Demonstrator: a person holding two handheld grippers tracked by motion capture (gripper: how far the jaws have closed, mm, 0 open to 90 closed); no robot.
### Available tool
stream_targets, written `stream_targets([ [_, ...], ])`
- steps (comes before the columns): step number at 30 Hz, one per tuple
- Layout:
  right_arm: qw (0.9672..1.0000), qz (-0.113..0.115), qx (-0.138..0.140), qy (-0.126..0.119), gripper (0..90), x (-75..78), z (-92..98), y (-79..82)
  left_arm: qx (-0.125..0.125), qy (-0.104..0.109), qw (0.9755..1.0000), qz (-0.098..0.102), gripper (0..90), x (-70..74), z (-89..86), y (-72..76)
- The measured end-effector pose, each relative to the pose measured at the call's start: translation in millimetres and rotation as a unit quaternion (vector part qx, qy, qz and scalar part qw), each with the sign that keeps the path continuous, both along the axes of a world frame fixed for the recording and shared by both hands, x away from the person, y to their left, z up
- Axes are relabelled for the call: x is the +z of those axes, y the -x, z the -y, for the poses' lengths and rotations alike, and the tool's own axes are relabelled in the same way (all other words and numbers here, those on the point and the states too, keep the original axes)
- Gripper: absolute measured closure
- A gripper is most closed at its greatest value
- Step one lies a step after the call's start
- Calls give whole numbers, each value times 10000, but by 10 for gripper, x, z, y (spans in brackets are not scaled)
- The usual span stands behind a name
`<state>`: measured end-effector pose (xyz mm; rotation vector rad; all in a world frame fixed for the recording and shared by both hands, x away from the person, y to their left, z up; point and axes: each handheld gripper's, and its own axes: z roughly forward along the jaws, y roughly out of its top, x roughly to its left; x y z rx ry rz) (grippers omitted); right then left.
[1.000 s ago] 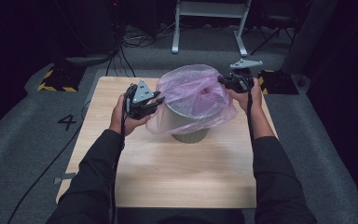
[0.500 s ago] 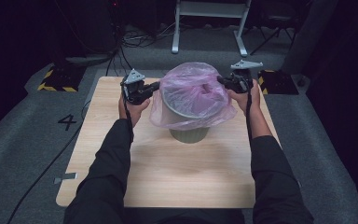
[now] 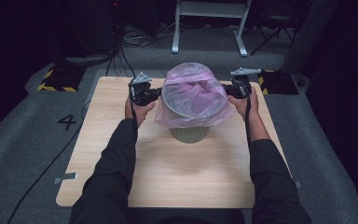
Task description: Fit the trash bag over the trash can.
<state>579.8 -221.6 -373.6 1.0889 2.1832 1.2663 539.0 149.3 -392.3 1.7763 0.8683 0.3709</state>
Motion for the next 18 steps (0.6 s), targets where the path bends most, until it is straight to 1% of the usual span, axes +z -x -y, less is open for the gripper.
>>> stream_targets([
  [2, 9999, -11, 76, -135, 900, -20, 19, 29, -90, -44, 9999, 14, 900, -7, -17, 39],
  [3, 9996, -22, 159, -234, 900, -34, 26, 54, -135, -67, 9999, 26, 900, -9, -26, 63],
  [5, 9990, -13, 303, -340, 900, -46, 31, 102, -201, -113, 9997, 54, 900, -20, -47, 118],
  [7, 9982, 3, 463, -372, 900, -56, 29, 162, -304, -144, 9994, 80, 900, -36, -71, 180],
  [9, 9973, 19, 630, -376, 900, -60, 20, 225, -347, -172, 9992, 126, 900, -40, -89, 250],
  [13, 9958, 40, 844, -357, 900, -57, 12, 334, -439, -241, 9985, 217, 900, -43, -126, 357],
  [14, 9956, 56, 866, -350, 900, -56, 13, 353, -428, -278, 9984, 236, 900, -39, -136, 374],
  [15, 9956, 81, 861, -371, 900, -50, 19, 373, -343, -333, 9985, 271, 900, -40, -139, 375],
  [16, 9958, 97, 832, -364, 900, -49, 25, 377, -286, -346, 9986, 262, 900, -43, -142, 366],
  [18, 9968, 141, 694, -367, 899, -53, 40, 364, -143, -393, 9989, 231, 900, -56, -129, 331],
])
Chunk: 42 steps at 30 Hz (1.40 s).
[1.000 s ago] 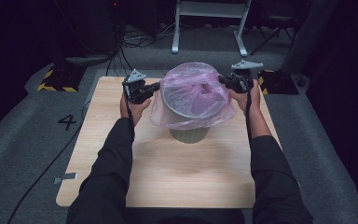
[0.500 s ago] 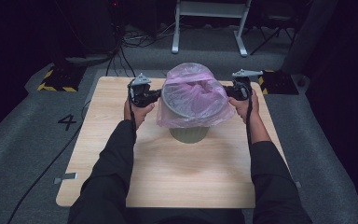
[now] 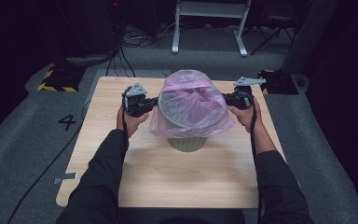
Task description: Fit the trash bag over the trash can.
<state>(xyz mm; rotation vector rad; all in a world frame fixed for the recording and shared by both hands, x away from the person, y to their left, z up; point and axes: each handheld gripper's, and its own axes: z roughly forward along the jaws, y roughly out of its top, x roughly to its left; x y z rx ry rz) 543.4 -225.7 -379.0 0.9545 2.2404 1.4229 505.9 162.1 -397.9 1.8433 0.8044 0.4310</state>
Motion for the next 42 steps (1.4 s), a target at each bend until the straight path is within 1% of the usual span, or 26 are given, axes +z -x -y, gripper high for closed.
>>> stream_targets([
  [4, 9990, 44, -370, -232, 897, -30, 34, -64, 119, -178, 9998, -28, 900, -13, 82, -81],
  [7, 9980, 52, -568, -273, 897, -81, 13, -111, 223, -190, 9995, -86, 900, -22, 125, -155],
  [9, 9974, 95, -661, -259, 897, -99, -11, -126, 266, -268, 9992, -146, 900, -31, 153, -202],
  [11, 9970, 32, -742, -210, 897, -129, -28, -153, 289, -363, 9986, -248, 900, -55, 176, -246],
  [12, 9969, -65, -761, -206, 897, -148, -30, -173, 312, -401, 9982, -320, 900, -64, 182, -266],
  [14, 9965, -155, -807, -184, 896, -165, -34, -199, 321, -399, 9979, -402, 900, -74, 184, -292],
  [15, 9964, -210, -803, -176, 896, -171, -40, -211, 322, -366, 9976, -491, 900, -92, 195, -307],
  [16, 9961, -343, -794, -180, 896, -190, -50, -228, 317, -420, 9973, -504, 900, -101, 202, -314],
  [17, 9960, -397, -791, -153, 896, -200, -59, -231, 343, -502, 9966, -555, 900, -122, 216, -326],
  [19, 9958, -515, -753, 0, 894, -234, -86, -244, 284, -610, 9952, -715, 900, -160, 232, -351],
  [20, 9953, -604, -753, 73, 893, -252, -93, -253, 295, -741, 9936, -804, 900, -198, 248, -366],
  [21, 9946, -672, -773, 188, 890, -287, -101, -269, 300, -735, 9935, -817, 900, -222, 248, -367],
  [22, 9942, -733, -759, 194, 884, -315, -99, -274, 293, -644, 9942, -816, 900, -238, 239, -360],
  [23, 9944, -751, -729, 153, 880, -338, -90, -271, 271, -602, 9946, -806, 900, -252, 228, -348],
  [26, 9950, -755, -649, 95, 860, -368, -53, -227, 269, -703, 9941, -782, 900, -304, 197, -288],
  [28, 9964, -617, -564, 95, 799, -370, -17, -179, 275, -754, 9941, -728, 900, -326, 141, -224],
  [29, 9969, -562, -552, 83, 779, -365, 8, -151, 299, -690, 9950, -652, 892, -328, 89, -172],
  [30, 9972, -540, -518, 53, 756, -355, 51, -113, 348, -653, 9950, -667, 761, -326, 54, -146],
  [31, 9976, -498, -488, 30, 723, -349, 78, -89, 435, -608, 9949, -684, 701, -325, 1, -96],
  [32, 9984, -423, -380, 24, 665, -334, 123, -48, 445, -624, 9950, -648, 610, -320, -28, -61],
  [34, 9987, -326, -356, 147, 602, -307, 177, 13, 504, -625, 9957, -468, 480, -290, -117, 33],
  [36, 9990, -312, -297, 116, 532, -267, 246, 73, 603, -471, 9959, -474, 367, -239, -214, 105],
  [37, 9992, -246, -292, 126, 496, -242, 276, 109, 564, -398, 9966, -455, 308, -209, -267, 139],
  [39, 9992, -156, -333, 174, 421, -195, 332, 170, 589, -328, 9974, -269, 282, -140, -348, 221],
  [40, 9993, -136, -295, 160, 400, -173, 358, 198, 549, -311, 9979, -173, 270, -104, -383, 258],
  [42, 9991, -15, -303, 293, 358, -131, 401, 255, 418, -275, 9987, -43, 253, -36, -431, 338],
])
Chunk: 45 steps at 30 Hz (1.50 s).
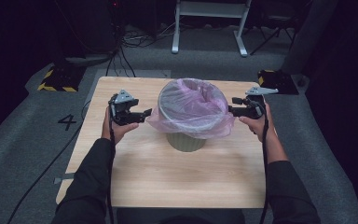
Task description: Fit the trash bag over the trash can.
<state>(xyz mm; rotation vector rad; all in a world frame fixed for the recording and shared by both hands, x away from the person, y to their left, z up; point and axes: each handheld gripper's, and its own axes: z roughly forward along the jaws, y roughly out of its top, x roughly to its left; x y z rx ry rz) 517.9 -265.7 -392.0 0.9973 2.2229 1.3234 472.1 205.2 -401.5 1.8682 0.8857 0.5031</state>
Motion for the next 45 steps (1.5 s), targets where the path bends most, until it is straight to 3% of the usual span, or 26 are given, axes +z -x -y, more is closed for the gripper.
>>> stream_targets([
  [2, 9999, 50, -1, 99, 341, 38, 40, 54, -235, 52, 9996, 121, 243, 46, -15, 93],
  [6, 9995, 209, -81, 220, 322, 102, 136, 143, -786, -129, 9966, 215, 217, 63, 53, 270],
  [10, 9991, 334, -63, 257, 313, 184, 245, 211, -1083, -465, 9928, 233, 202, 59, 187, 380],
  [12, 9982, 421, -40, 428, 326, 221, 256, 245, -1204, -544, 9910, 209, 200, 56, 262, 410],
  [13, 9975, 462, -42, 540, 325, 241, 257, 267, -1233, -576, 9904, 223, 201, 50, 305, 427],
  [16, 9976, 426, 131, 523, 312, 283, 250, 348, -1183, -811, 9888, 407, 242, 43, 412, 479],
  [18, 9962, 571, 56, 660, 317, 298, 246, 395, -1008, -922, 9891, 548, 405, 43, 446, 497],
  [19, 9955, 611, -1, 727, 332, 298, 246, 413, -1023, -901, 9891, 555, 450, 42, 452, 498],
  [20, 9949, 613, -37, 794, 345, 291, 244, 432, -1101, -874, 9882, 602, 552, 35, 452, 501],
  [21, 9948, 627, -23, 801, 364, 276, 236, 443, -1012, -942, 9880, 695, 636, 28, 463, 507],
  [23, 9943, 674, 4, 821, 380, 263, 224, 473, -1077, -963, 9870, 698, 794, 10, 472, 509],
  [25, 9955, 764, 114, 549, 378, 298, 241, 532, -1139, -977, 9861, 709, 885, -15, 481, 520],
  [28, 9954, 873, 340, 197, 349, 367, 275, 640, -1264, -979, 9848, 675, 899, -57, 498, 533],
  [30, 9925, 872, 858, -77, 342, 397, 277, 735, -1313, -1059, 9836, 640, 900, -85, 514, 544],
  [32, 9886, 861, 1235, -29, 325, 404, 231, 827, -1333, -1148, 9823, 650, 900, -105, 520, 557],
  [36, 9798, 842, 1806, 171, 285, 377, 94, 958, -1333, -1190, 9820, 616, 899, -146, 521, 571],
  [38, 9796, 863, 1774, 372, 266, 347, 10, 967, -1337, -1184, 9819, 627, 896, -162, 517, 566],
  [42, 9802, 749, 1773, 457, 263, 271, -115, 917, -1331, -1161, 9826, 583, 894, -184, 534, 553],
  [44, 9799, 761, 1763, 544, 302, 233, -173, 909, -1356, -1152, 9824, 566, 894, -201, 552, 551],
  [45, 9793, 752, 1786, 580, 369, 211, -198, 907, -1353, -1184, 9819, 588, 894, -209, 558, 552],
])
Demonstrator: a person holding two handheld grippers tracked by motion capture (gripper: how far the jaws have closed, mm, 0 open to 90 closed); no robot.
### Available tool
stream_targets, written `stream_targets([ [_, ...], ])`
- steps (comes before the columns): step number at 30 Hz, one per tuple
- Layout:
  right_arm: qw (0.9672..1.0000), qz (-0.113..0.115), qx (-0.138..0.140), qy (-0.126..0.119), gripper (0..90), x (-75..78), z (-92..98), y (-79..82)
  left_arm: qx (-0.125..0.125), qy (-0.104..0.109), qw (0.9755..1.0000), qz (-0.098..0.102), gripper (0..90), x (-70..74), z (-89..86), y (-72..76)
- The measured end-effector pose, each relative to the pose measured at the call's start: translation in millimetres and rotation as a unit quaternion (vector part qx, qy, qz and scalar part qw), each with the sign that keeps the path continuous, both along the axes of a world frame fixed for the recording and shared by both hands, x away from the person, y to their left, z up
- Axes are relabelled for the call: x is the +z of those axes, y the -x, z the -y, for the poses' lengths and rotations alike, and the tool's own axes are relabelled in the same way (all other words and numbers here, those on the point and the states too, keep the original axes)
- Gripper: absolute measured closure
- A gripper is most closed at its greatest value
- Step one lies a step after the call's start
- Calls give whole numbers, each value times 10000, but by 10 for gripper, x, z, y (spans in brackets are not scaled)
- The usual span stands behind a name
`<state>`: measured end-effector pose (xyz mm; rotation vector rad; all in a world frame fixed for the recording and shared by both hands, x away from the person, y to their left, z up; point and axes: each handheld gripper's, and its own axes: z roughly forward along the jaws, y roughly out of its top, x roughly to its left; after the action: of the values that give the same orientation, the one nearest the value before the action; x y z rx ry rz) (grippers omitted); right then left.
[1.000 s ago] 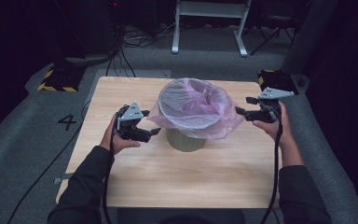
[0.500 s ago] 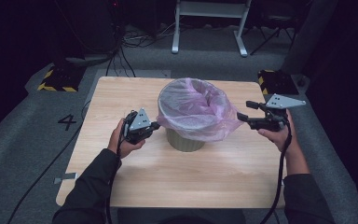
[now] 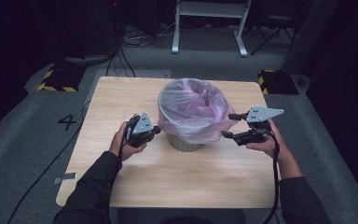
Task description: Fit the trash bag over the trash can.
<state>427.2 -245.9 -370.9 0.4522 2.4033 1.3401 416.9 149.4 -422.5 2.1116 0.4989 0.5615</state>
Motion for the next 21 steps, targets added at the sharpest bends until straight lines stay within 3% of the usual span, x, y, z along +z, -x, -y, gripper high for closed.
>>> stream_targets([
  [4, 9996, -47, 248, 160, 645, -97, -79, 29, -33, -78, 9999, -67, 895, -70, 21, 7],
  [8, 9986, 22, 394, 345, 840, -196, -147, 84, 22, -111, 9998, -154, 896, -145, 11, 5],
  [10, 9982, -9, 418, 429, 876, -242, -167, 97, 47, -100, 9998, -193, 897, -185, 6, 1],
  [15, 9965, -171, 429, 701, 884, -388, -196, 91, 92, -355, 9989, -279, 898, -292, 7, -30],
  [17, 9953, -242, 311, 884, 884, -470, -196, 58, 94, -510, 9982, -311, 898, -348, 10, -48],
  [21, 9936, -486, 102, 1011, 884, -636, -163, -49, 140, -670, 9969, -400, 899, -447, 9, -95],
])
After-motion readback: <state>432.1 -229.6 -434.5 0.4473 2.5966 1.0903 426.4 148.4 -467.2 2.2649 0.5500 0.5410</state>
